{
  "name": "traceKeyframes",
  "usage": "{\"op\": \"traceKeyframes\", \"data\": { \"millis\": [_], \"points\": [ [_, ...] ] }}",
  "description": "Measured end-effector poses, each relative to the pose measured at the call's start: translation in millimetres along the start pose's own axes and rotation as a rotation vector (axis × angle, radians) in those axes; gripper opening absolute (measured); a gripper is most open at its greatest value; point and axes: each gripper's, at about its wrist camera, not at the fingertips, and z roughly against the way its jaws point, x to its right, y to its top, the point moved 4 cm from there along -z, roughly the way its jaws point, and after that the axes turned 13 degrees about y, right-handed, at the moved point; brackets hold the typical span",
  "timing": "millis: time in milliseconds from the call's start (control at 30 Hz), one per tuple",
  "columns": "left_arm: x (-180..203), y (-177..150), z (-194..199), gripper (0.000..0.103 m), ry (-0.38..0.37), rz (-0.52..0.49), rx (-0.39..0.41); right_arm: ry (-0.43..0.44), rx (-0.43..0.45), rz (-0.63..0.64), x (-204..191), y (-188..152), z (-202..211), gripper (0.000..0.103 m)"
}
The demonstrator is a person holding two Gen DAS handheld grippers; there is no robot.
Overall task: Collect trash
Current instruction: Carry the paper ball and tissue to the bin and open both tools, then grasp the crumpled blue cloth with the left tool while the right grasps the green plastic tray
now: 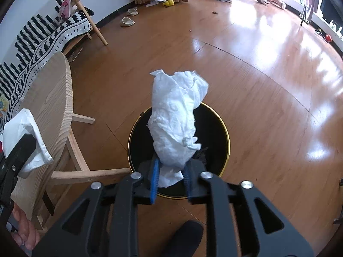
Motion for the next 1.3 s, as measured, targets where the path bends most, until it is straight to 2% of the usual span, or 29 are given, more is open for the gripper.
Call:
{"op": "traceKeyframes", "data": {
  "millis": [67,133,333,700,833,900,1133,1300],
  "points": [
    [11.8,-4.5,4.3,0.064,0.001,0.003,-0.001,-0.003,-0.001,0.004,1.8,-1.2,-0.1,0.051],
    [14.4,-4.5,2.8,0.064,-0.002,0.002,-0.004,-0.011,0.005,0.009,1.1,-0.6,0.2,0.058],
    [27.3,-7.4,-3.5,0.064,-0.016,-0.017,-0.018,-0.017,0.037,-0.012,6.9,2.2,8.6,0.058],
    [63.5,-14.3,-39.1,0.064,-0.062,-0.052,-0.078,-0.025,0.176,-0.129,33.3,8.0,49.3,0.06],
    [73.2,-11.9,-43.6,0.076,-0.092,-0.042,-0.066,-0.021,0.194,-0.141,37.7,9.3,55.3,0.064],
    [76.2,-11.1,-45.5,0.078,-0.097,-0.043,-0.068,-0.018,0.205,-0.144,38.2,10.6,57.9,0.064],
    [64.7,-7.9,-31.4,0.082,-0.088,-0.041,-0.05,0.006,0.221,-0.124,25.1,12.4,61.9,0.064],
    [21.3,0.0,-4.8,0.089,-0.058,-0.005,-0.01,0.031,0.217,-0.065,-12.0,17.0,55.4,0.065]
  ]
}}
